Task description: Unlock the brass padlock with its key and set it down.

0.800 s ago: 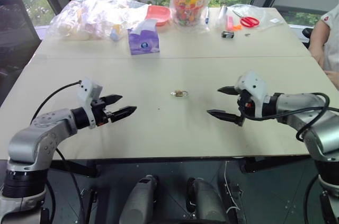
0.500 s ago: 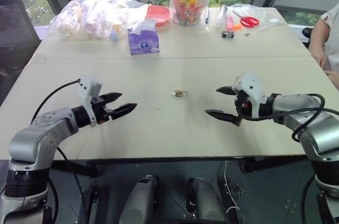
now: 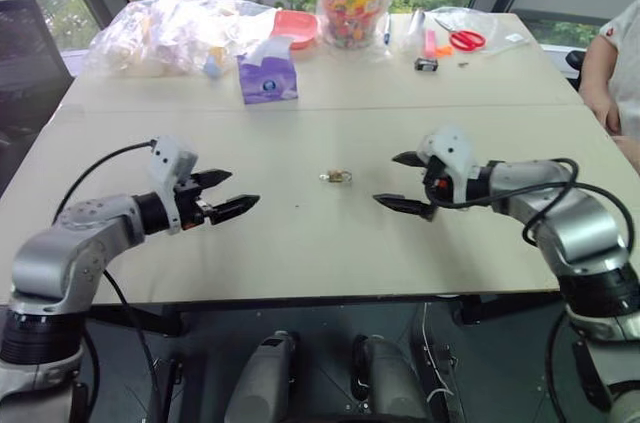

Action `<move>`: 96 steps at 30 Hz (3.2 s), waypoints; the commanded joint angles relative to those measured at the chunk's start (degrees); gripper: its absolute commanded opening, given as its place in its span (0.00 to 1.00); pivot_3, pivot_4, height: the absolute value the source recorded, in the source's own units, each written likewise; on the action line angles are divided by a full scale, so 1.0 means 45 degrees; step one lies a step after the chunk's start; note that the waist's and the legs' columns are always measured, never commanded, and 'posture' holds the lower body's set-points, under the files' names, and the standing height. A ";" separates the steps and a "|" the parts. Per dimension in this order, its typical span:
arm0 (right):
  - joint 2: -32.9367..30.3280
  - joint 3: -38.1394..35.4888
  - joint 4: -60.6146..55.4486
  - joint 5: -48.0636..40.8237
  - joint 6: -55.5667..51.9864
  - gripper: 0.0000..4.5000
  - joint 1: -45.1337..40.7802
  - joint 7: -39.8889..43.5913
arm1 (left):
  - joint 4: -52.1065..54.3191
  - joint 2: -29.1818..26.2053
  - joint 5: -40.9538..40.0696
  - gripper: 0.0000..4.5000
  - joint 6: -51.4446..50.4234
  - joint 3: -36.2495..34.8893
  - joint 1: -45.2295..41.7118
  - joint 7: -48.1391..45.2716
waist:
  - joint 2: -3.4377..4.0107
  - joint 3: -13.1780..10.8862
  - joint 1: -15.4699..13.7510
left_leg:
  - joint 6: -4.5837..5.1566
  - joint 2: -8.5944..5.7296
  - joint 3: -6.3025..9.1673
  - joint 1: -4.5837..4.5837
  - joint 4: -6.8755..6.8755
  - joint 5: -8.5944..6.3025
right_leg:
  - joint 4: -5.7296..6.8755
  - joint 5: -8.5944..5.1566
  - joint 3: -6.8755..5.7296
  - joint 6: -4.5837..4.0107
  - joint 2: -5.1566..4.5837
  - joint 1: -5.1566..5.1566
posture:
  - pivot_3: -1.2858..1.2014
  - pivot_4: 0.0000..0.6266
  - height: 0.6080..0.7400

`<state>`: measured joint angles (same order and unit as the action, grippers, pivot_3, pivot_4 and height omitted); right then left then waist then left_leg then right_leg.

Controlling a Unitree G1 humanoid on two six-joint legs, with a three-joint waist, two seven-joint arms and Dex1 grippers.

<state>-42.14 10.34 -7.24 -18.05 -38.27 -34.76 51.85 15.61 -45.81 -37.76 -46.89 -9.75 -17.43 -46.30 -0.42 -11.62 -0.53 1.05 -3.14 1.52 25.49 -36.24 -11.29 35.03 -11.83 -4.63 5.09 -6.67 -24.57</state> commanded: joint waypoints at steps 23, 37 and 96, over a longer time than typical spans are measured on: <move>0.5108 0.2791 1.3508 0.4885 0.6745 1.00 -0.6256 0.2430 | 0.1548 -0.0783 -0.0622 1.00 -0.0436 -0.0683 0.0655 -0.0557 | 0.0001 -0.0002 0.0312 | -0.0068 -0.0008 0.0015 -0.0040 0.0016 0.0048 | 0.0079 0.0029 0.0028 0.0048 0.0048 0.0001 | 0.52 0.24 1.00; 0.6211 0.3009 1.5974 0.6513 0.7571 0.16 -0.7245 0.2158 | 0.1285 -0.0278 -0.0288 1.00 -0.0139 -0.0136 0.0253 -0.0211 | 0.0000 0.0004 0.0373 | -0.0124 0.0001 0.0007 -0.0215 0.0038 0.0046 | 0.0135 0.0008 0.0077 0.0001 0.0067 0.0060 | 0.52 0.24 1.00; 0.3845 0.1659 0.1832 0.7162 0.9932 0.16 -0.3190 -0.0980 | -0.4962 0.2876 0.2229 0.01 0.4049 0.2258 -0.5967 -0.2574 | -0.0022 -0.0007 0.0249 | -0.0090 -0.0005 -0.0045 -0.0173 0.0031 0.0066 | 0.0195 0.0018 0.0160 0.0045 0.0055 0.0031 | 0.52 0.24 1.00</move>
<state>-25.50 17.71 4.24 15.33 5.24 -48.32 47.43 -7.69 -32.40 -32.17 -34.70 -0.98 -42.42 -57.77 -0.52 -11.66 0.59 0.65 -3.16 1.31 24.71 -36.09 -10.99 35.90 -11.77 -3.91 5.25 -6.43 -24.43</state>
